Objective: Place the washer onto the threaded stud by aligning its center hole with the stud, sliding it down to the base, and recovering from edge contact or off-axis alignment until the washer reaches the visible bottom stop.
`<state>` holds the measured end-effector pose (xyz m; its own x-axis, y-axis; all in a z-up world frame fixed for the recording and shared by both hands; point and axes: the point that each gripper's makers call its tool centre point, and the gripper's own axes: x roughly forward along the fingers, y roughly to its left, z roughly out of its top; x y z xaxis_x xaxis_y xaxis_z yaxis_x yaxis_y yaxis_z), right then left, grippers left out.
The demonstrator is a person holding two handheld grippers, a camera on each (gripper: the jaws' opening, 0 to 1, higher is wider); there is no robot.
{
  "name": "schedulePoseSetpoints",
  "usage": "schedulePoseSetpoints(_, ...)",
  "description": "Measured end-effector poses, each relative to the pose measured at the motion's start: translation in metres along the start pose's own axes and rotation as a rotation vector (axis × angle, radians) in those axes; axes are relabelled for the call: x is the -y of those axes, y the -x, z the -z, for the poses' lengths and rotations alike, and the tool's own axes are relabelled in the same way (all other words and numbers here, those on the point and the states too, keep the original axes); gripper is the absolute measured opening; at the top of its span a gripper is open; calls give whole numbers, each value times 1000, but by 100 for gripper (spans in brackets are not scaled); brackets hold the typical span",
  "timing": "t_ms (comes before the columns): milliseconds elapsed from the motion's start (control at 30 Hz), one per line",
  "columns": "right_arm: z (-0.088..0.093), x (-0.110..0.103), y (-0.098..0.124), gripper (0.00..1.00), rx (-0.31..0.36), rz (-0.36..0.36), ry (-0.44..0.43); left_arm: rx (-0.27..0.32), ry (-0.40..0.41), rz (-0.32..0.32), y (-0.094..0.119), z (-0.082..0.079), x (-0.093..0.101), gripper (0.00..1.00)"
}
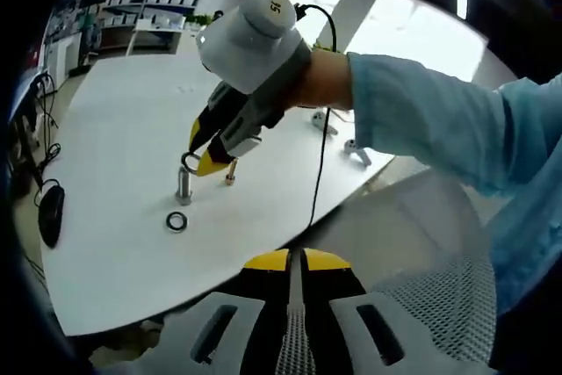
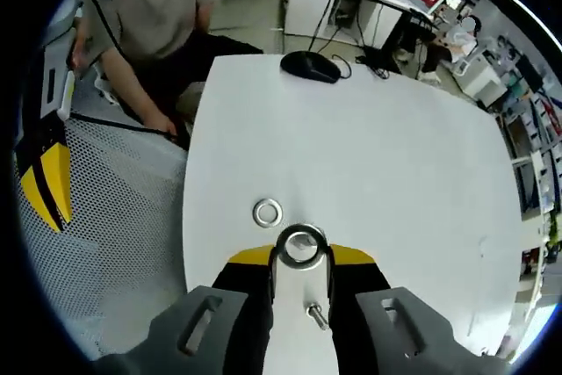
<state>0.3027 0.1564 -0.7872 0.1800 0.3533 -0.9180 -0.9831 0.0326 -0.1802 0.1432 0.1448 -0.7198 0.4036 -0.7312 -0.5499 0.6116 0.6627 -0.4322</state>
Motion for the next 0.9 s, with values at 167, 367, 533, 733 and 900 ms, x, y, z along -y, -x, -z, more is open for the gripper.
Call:
schedulePoseSetpoints(167, 3, 8, -11, 23, -21, -5, 2, -3, -2, -1, 0, 0, 0, 2)
schedulePoseSetpoints(367, 2, 9, -18, 23, -35, -18, 12, -4, 2, -1, 0, 1, 0, 2)
schedulePoseSetpoints(533, 3, 10, -23, 23, -51, -22, 24, -13, 4, 1, 0, 2, 0, 2)
schedulePoseSetpoints(733, 7, 10, -28, 23, -67, -33, 27, -17, 5, 3, 0, 3, 0, 2)
schedulePoseSetpoints(900, 6, 10, -32, 23, -73, -41, 34, -18, 6, 3, 0, 3, 0, 2)
